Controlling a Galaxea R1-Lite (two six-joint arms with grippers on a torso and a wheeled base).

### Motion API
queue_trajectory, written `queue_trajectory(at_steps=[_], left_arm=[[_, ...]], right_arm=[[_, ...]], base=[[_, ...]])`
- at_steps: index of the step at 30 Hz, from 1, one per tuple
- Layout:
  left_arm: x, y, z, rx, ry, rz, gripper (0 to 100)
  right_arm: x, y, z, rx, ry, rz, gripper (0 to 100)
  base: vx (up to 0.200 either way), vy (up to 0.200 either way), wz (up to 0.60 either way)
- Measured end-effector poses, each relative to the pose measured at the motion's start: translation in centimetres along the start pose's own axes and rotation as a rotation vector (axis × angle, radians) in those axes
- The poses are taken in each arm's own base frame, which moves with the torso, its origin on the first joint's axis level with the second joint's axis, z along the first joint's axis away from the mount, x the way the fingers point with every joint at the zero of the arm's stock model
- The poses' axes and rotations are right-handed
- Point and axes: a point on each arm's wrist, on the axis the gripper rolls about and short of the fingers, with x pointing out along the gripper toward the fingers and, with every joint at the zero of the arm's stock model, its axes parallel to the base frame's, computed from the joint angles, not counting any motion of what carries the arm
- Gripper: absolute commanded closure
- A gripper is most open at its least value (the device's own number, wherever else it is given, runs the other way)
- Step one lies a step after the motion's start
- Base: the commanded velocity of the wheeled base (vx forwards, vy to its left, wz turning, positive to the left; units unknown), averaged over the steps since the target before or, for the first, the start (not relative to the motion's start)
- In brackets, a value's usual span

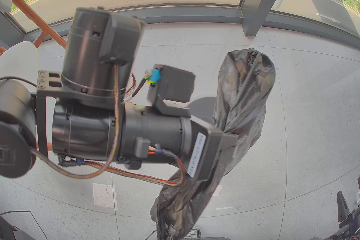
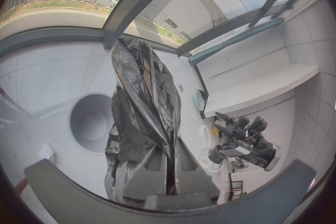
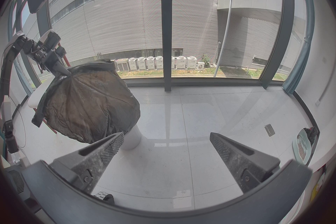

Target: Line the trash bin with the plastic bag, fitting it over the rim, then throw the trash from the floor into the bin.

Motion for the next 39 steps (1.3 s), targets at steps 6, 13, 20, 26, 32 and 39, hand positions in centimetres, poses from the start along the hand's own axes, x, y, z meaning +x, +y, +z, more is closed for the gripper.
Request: queue_trajectory(at_steps=[6, 13, 20, 26, 32, 39], left_arm=[[-0.6, 2.8, -0.5, 0.030, 0.008, 0.085, 100], [-1.6, 4.5, 0.7, 0.022, -0.051, 0.151, 100], [-2.7, 6.0, 1.6, 0.017, -0.093, 0.210, 100], [-3.1, 6.0, 2.7, 0.065, -0.128, 0.218, 100], [-2.6, 5.2, 3.1, 0.099, -0.134, 0.201, 100], [-1.4, 4.8, 2.3, 0.098, -0.097, 0.215, 100]], right_arm=[[0.0, 0.0, 0.0, 0.000, 0.000, 0.000, 0], [0.0, 0.0, 0.0, -0.001, 0.000, 0.000, 0], [0.0, 0.0, 0.0, -0.004, 0.000, 0.001, 0], [0.0, 0.0, 0.0, -0.006, 0.001, 0.001, 0], [0.0, 0.0, 0.0, -0.007, 0.001, 0.002, 0], [-0.2, 0.0, 1.6, 0.002, -0.080, 0.018, 0]], base=[[0.000, 0.000, 0.00], [0.000, 0.000, 0.00], [0.000, 0.000, 0.00], [0.000, 0.000, 0.00], [0.000, 0.000, 0.00], [0.000, 0.000, 0.00]])
